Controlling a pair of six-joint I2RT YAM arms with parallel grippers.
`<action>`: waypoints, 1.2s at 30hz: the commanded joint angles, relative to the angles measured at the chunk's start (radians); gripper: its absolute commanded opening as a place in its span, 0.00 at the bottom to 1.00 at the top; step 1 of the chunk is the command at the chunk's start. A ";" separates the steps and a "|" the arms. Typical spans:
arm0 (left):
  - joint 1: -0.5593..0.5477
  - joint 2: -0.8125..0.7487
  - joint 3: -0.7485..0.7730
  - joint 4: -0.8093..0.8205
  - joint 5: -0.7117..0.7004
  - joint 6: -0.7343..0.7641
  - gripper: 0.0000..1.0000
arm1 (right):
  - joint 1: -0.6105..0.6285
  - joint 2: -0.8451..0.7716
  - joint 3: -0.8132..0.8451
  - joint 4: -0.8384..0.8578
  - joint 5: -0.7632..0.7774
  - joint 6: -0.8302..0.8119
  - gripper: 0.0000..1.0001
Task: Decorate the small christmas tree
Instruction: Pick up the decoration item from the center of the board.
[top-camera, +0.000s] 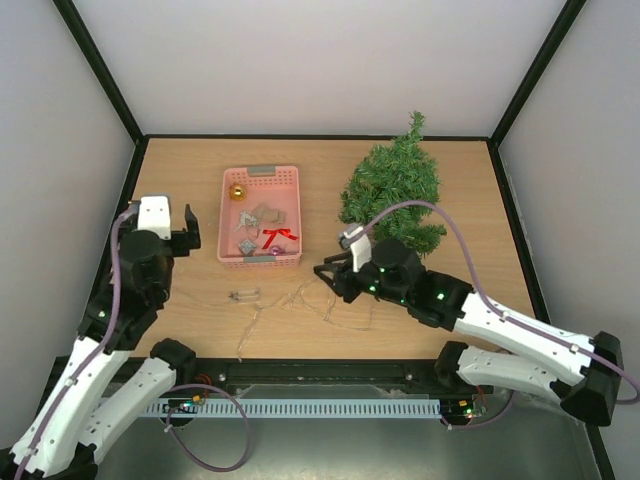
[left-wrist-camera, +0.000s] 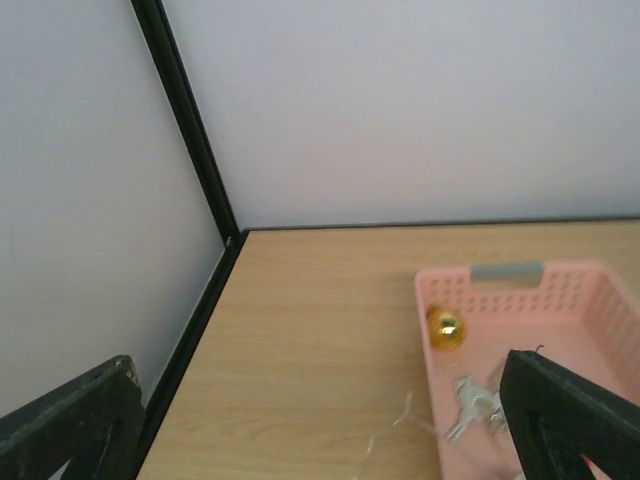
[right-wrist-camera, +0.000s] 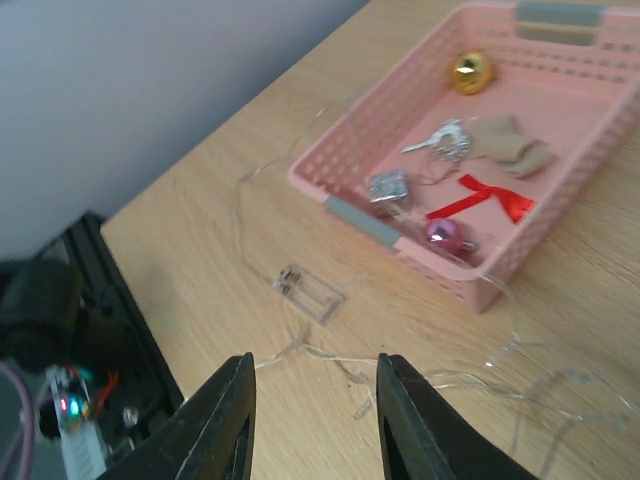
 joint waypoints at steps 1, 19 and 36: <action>0.005 -0.038 0.119 0.025 0.045 0.007 0.99 | 0.082 0.078 0.054 0.063 -0.052 -0.299 0.33; 0.005 -0.196 0.337 0.052 0.156 0.089 0.99 | 0.292 0.670 0.301 0.049 -0.077 -0.975 0.35; 0.003 -0.298 0.316 0.078 0.112 0.162 0.99 | 0.347 1.021 0.538 -0.126 0.036 -1.222 0.38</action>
